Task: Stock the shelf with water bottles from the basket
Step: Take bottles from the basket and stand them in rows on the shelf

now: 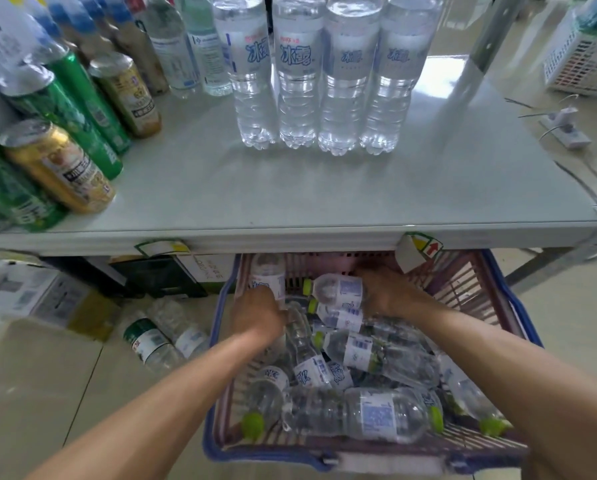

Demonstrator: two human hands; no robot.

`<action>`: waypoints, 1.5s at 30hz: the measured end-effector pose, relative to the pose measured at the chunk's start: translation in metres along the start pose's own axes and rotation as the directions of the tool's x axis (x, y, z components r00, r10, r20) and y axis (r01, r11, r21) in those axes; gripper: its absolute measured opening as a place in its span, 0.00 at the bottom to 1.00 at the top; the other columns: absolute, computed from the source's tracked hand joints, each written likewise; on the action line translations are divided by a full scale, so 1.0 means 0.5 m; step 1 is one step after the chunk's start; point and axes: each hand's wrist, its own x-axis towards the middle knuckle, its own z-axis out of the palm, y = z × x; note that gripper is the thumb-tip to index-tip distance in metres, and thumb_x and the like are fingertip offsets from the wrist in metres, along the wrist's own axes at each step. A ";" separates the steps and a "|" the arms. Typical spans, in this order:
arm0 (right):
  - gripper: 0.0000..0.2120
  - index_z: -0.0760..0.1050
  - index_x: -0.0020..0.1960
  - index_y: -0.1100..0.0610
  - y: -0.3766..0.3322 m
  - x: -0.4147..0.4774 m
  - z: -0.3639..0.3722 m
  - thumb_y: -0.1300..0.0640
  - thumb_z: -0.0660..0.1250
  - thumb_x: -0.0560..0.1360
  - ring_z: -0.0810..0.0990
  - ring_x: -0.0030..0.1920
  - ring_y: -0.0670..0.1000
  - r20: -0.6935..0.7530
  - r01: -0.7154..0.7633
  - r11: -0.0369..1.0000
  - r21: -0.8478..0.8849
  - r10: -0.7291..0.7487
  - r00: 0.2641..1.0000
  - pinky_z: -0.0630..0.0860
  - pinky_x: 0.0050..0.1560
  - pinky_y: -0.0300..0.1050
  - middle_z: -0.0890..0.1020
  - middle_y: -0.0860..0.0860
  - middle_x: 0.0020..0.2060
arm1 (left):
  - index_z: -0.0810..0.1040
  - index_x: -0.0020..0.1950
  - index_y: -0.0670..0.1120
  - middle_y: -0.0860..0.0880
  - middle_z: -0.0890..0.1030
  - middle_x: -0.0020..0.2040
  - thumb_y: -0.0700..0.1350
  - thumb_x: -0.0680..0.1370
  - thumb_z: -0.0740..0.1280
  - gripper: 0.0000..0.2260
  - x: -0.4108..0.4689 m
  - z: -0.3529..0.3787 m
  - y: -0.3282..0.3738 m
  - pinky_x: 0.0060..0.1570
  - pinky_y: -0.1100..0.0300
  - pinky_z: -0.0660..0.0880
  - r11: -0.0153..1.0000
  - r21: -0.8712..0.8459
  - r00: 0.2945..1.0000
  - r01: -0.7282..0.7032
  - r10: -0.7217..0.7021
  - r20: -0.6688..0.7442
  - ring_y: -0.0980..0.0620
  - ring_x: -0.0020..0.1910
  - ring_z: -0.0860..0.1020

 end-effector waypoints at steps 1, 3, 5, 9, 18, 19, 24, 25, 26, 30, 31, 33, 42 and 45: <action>0.10 0.77 0.48 0.51 0.000 -0.004 -0.007 0.53 0.77 0.71 0.83 0.47 0.53 0.033 0.011 1.000 0.011 -0.011 0.999 0.75 0.37 0.40 0.82 0.49 0.45 | 0.79 0.44 0.48 0.50 0.81 0.41 0.60 0.77 0.69 0.15 0.000 0.006 -0.006 0.44 0.55 0.81 1.000 -0.001 1.000 -0.009 0.009 -0.015 0.51 0.40 0.80; 0.09 0.75 0.43 0.51 0.008 -0.005 -0.013 0.52 0.75 0.73 0.82 0.45 0.53 0.070 -0.008 0.999 0.039 0.006 0.998 0.74 0.34 0.40 0.80 0.48 0.40 | 0.78 0.42 0.49 0.53 0.79 0.38 0.61 0.77 0.68 0.16 -0.009 0.009 -0.009 0.42 0.56 0.80 0.999 0.036 0.999 -0.028 0.029 -0.027 0.52 0.38 0.79; 0.20 0.74 0.53 0.49 0.017 -0.016 -0.025 0.52 0.79 0.67 0.82 0.49 0.53 0.124 -0.012 1.000 0.011 0.010 0.992 0.81 0.45 0.44 0.80 0.48 0.47 | 0.78 0.46 0.48 0.54 0.76 0.38 0.58 0.79 0.67 0.13 -0.016 0.004 0.000 0.35 0.62 0.73 0.997 0.070 0.999 -0.046 0.047 -0.020 0.54 0.37 0.76; 0.29 0.69 0.59 0.45 0.040 -0.034 -0.037 0.48 0.78 0.62 0.81 0.50 0.53 0.120 0.028 1.000 0.006 -0.029 0.992 0.81 0.47 0.48 0.79 0.48 0.50 | 0.74 0.36 0.48 0.54 0.74 0.35 0.48 0.78 0.70 0.12 -0.029 0.019 0.035 0.26 0.68 0.64 0.996 -0.082 0.998 0.047 -0.043 0.052 0.59 0.31 0.72; 0.31 0.69 0.62 0.49 0.020 -0.054 -0.049 0.58 0.81 0.65 0.80 0.50 0.52 0.186 0.113 0.993 -0.020 -0.108 0.977 0.81 0.46 0.47 0.78 0.48 0.51 | 0.72 0.62 0.43 0.44 0.81 0.58 0.50 0.76 0.72 0.20 0.009 0.018 0.035 0.43 0.58 0.78 0.968 -0.212 0.986 0.135 -0.152 -0.064 0.45 0.51 0.82; 0.32 0.69 0.62 0.49 0.017 -0.059 -0.055 0.57 0.81 0.63 0.80 0.51 0.52 0.194 0.119 0.993 -0.008 -0.115 0.974 0.82 0.48 0.49 0.78 0.48 0.51 | 0.68 0.68 0.41 0.43 0.80 0.61 0.50 0.75 0.72 0.26 0.012 0.020 0.038 0.44 0.56 0.79 0.979 -0.160 0.984 0.127 -0.146 -0.107 0.43 0.54 0.82; 0.35 0.72 0.61 0.49 0.006 -0.092 -0.089 0.53 0.82 0.57 0.83 0.51 0.54 0.198 0.190 0.978 0.087 -0.204 0.959 0.84 0.49 0.56 0.81 0.49 0.51 | 0.58 0.77 0.38 0.42 0.78 0.66 0.47 0.70 0.78 0.43 0.036 0.009 0.033 0.51 0.56 0.78 0.982 -0.170 0.996 0.076 -0.081 -0.024 0.42 0.61 0.80; 0.33 0.73 0.61 0.51 -0.003 -0.112 -0.110 0.55 0.82 0.59 0.83 0.50 0.54 0.184 0.212 0.971 0.113 -0.230 0.956 0.84 0.49 0.55 0.82 0.49 0.51 | 0.61 0.76 0.40 0.43 0.80 0.64 0.48 0.67 0.80 0.44 0.038 0.002 0.032 0.49 0.58 0.78 0.981 -0.190 0.999 0.046 -0.046 0.004 0.44 0.59 0.81; 0.32 0.73 0.61 0.52 -0.008 -0.131 -0.130 0.57 0.82 0.61 0.84 0.50 0.52 0.169 0.227 0.963 0.149 -0.251 0.953 0.85 0.49 0.54 0.83 0.49 0.51 | 0.65 0.75 0.41 0.45 0.81 0.61 0.49 0.64 0.81 0.43 0.040 -0.002 0.030 0.47 0.59 0.79 0.981 -0.192 1.000 0.015 -0.011 0.022 0.45 0.56 0.82; 0.33 0.75 0.63 0.45 -0.013 -0.211 -0.200 0.57 0.82 0.61 0.83 0.51 0.45 0.069 0.352 0.906 0.237 -0.377 0.924 0.82 0.52 0.47 0.83 0.45 0.52 | 0.72 0.68 0.48 0.48 0.83 0.58 0.48 0.60 0.78 0.37 0.033 -0.013 0.024 0.49 0.56 0.81 0.978 -0.193 0.993 -0.077 0.092 0.071 0.48 0.54 0.82; 0.34 0.75 0.63 0.43 -0.015 -0.229 -0.213 0.56 0.83 0.60 0.82 0.52 0.43 0.041 0.395 0.877 0.273 -0.421 0.906 0.81 0.54 0.44 0.83 0.42 0.53 | 0.72 0.68 0.49 0.49 0.83 0.58 0.46 0.60 0.79 0.37 0.027 -0.021 0.027 0.51 0.55 0.80 0.975 -0.196 0.989 -0.103 0.122 0.088 0.48 0.55 0.82; 0.34 0.76 0.62 0.41 -0.022 -0.257 -0.233 0.57 0.85 0.61 0.82 0.55 0.39 0.009 0.453 0.801 0.392 -0.496 0.868 0.77 0.56 0.37 0.83 0.38 0.54 | 0.73 0.67 0.49 0.48 0.82 0.60 0.42 0.62 0.80 0.35 0.022 -0.032 0.028 0.53 0.55 0.79 0.977 -0.160 0.972 -0.144 0.169 0.162 0.47 0.58 0.80; 0.26 0.77 0.62 0.63 0.017 -0.301 -0.322 0.69 0.80 0.66 0.86 0.53 0.61 -0.320 0.609 0.429 0.667 -0.573 0.755 0.84 0.54 0.56 0.86 0.58 0.53 | 0.74 0.66 0.53 0.55 0.83 0.58 0.39 0.61 0.82 0.37 -0.003 -0.188 0.052 0.61 0.53 0.78 0.792 -0.326 0.639 -0.517 0.610 0.469 0.55 0.56 0.82; 0.27 0.77 0.60 0.68 0.050 -0.300 -0.353 0.64 0.82 0.64 0.85 0.51 0.68 -0.443 0.624 0.323 0.711 -0.483 0.755 0.82 0.53 0.66 0.85 0.64 0.51 | 0.76 0.59 0.49 0.52 0.83 0.52 0.29 0.64 0.79 0.29 -0.028 -0.279 0.081 0.54 0.56 0.77 0.679 -0.487 0.496 -0.549 0.734 0.465 0.53 0.52 0.82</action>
